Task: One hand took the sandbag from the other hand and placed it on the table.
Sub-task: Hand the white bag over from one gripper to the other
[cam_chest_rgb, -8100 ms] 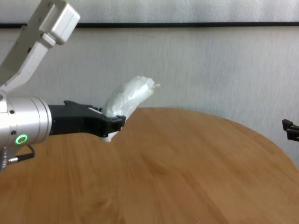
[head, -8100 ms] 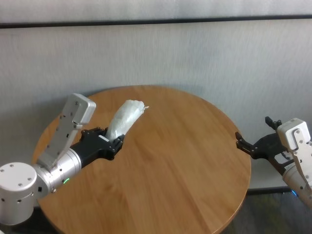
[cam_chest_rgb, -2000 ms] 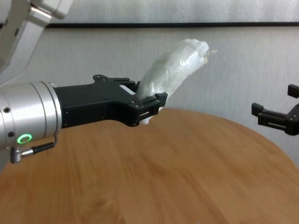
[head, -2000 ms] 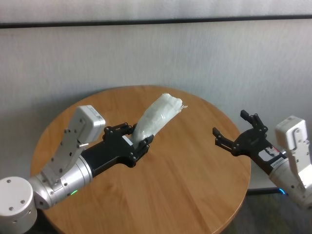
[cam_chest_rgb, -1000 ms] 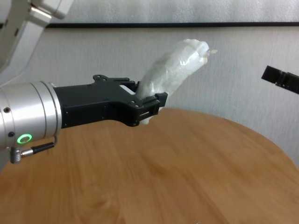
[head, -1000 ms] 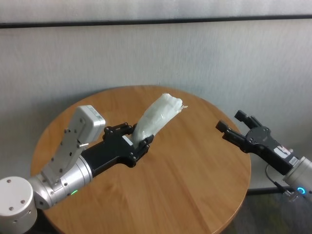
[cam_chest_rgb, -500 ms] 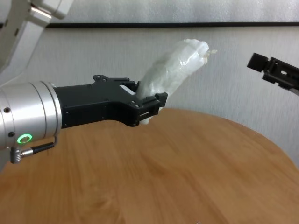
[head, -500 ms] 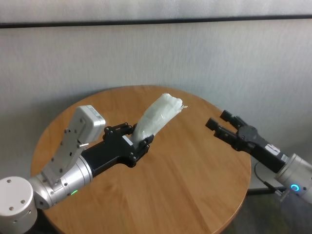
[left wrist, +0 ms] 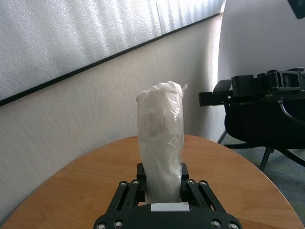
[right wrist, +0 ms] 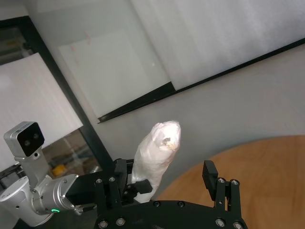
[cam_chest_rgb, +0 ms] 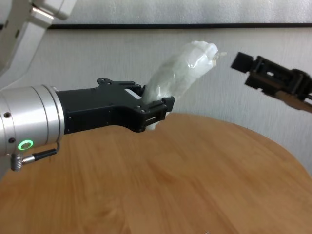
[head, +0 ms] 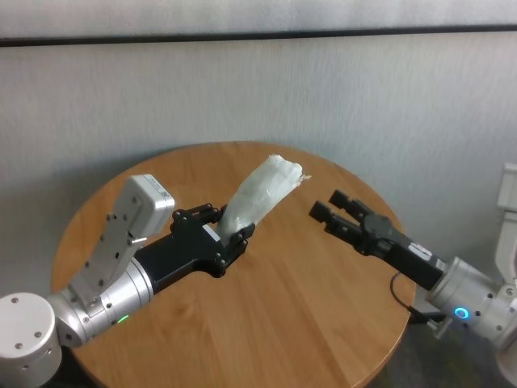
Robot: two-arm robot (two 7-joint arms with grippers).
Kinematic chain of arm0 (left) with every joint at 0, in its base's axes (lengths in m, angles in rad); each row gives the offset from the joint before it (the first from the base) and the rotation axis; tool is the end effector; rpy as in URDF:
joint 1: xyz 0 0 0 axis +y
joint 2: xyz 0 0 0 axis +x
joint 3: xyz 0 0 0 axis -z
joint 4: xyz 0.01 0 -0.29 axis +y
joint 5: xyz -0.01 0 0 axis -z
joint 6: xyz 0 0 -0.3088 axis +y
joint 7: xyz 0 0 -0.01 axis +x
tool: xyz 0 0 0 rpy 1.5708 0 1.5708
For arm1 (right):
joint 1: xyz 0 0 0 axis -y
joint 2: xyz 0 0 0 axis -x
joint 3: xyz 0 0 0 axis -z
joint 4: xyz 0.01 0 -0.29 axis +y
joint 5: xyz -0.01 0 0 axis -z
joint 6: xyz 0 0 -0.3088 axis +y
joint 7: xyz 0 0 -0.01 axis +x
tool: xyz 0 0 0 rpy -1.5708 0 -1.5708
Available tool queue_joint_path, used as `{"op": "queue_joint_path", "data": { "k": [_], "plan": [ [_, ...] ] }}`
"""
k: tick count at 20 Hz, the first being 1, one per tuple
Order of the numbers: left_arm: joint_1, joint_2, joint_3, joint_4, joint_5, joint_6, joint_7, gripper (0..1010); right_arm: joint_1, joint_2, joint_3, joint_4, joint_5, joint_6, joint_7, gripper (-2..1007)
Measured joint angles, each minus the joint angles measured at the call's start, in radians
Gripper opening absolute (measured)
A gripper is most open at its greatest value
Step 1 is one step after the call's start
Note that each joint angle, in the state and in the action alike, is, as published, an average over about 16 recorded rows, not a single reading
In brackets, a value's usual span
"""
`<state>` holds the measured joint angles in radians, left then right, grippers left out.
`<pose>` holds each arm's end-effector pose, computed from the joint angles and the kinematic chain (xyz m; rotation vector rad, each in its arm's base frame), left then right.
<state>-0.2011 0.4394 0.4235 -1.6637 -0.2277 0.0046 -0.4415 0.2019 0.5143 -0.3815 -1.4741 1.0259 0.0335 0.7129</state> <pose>0.3537 -0.0071 -0.2363 0.1225 -0.2466 0.7132 0.3664 -0.0568 -0.2802 0.3475 0.3512 -0.5768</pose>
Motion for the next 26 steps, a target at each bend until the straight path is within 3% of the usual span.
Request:
{"op": "queue_joint_path", "data": {
  "k": [7, 13, 26],
  "plan": [
    [0.000, 0.000, 0.000, 0.000, 0.000, 0.000, 0.000, 411, 0.035, -0.023, -0.045, 0.023, 0.020, 0.031, 0.003, 1001],
    [0.000, 0.000, 0.000, 0.000, 0.000, 0.000, 0.000, 411, 0.062, -0.037, -0.077, 0.043, 0.027, 0.039, 0.004, 1001],
    [0.000, 0.000, 0.000, 0.000, 0.000, 0.000, 0.000, 411, 0.101, -0.060, -0.120, 0.075, 0.050, 0.034, -0.015, 1001]
  ]
}}
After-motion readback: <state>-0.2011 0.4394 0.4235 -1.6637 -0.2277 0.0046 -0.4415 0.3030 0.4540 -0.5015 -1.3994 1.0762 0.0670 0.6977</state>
